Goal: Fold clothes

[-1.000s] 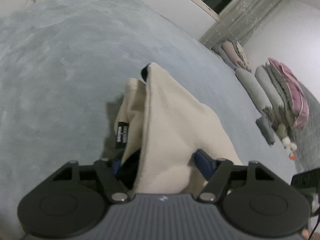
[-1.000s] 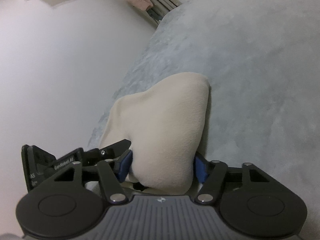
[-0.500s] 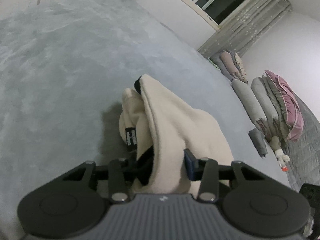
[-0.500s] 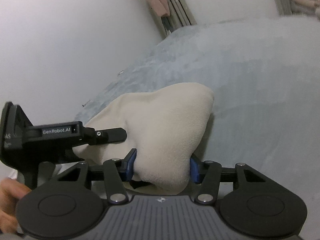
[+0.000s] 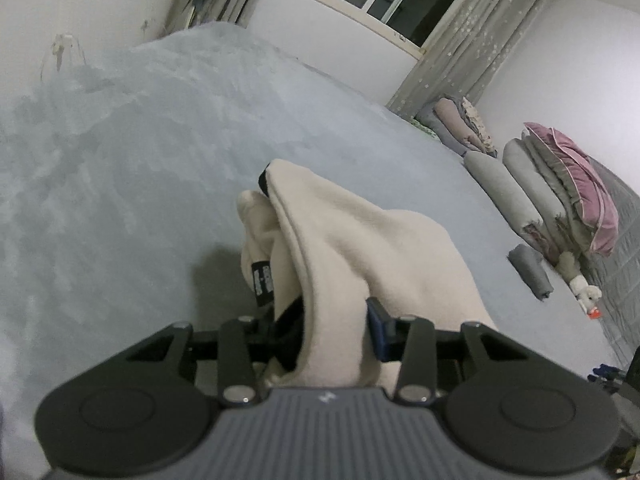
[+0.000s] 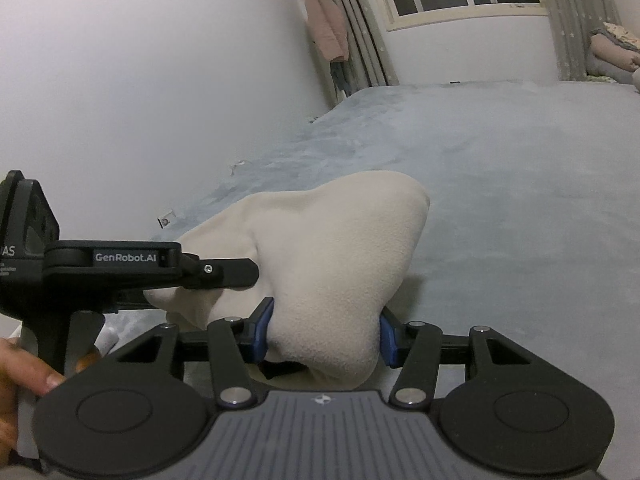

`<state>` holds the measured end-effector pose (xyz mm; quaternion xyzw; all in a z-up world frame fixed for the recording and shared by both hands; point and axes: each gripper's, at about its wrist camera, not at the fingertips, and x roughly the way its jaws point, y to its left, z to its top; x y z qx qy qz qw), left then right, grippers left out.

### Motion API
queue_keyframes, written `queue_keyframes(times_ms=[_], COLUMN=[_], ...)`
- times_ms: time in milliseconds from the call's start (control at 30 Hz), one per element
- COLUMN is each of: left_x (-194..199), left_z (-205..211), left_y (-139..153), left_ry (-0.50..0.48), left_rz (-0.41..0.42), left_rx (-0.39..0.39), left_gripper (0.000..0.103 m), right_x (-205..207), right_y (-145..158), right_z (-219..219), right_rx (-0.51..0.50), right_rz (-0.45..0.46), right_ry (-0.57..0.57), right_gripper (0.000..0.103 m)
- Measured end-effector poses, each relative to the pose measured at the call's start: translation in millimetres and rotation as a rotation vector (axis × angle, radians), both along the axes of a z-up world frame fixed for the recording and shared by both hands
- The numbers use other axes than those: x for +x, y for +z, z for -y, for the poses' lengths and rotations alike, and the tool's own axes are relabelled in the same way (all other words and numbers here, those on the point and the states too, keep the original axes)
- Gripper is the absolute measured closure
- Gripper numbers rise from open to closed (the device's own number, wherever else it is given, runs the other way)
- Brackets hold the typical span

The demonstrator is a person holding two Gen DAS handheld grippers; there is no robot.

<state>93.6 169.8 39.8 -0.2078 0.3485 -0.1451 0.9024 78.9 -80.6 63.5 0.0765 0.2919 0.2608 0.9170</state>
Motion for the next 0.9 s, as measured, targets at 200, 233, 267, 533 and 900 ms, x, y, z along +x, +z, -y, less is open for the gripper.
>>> queue_keyframes(times_ms=[200,233,267,533,900], left_x=[-7.7,-9.0,-9.7,-8.7,7.5], left_z=[-25.1,-30.5,-35.5,-101.2,-185.0], left_y=[20.6,25.6,29.6,55.9,61.8], left_ry=[0.035,0.044,0.055,0.189,0.325], left_rz=[0.046,0.058,0.065,0.099,0.082], left_rx=[0.011,0.021,0.035,0.087,0.162], left_gripper=[0.065,0.065,0.065,0.065,0.065], right_x=[0.9,1.0,1.1,15.6,43.3], right_y=[8.7,10.7,12.7,20.5,14.8], right_z=[-17.5,-21.7,-26.6,-100.9,-188.0], right_rx=[0.036,0.041,0.046,0.114,0.172], right_rz=[0.029,0.035,0.041,0.026,-0.018], right_ry=[0.016,0.020,0.024,0.053,0.105], right_gripper=[0.052,0.052,0.052,0.052,0.052])
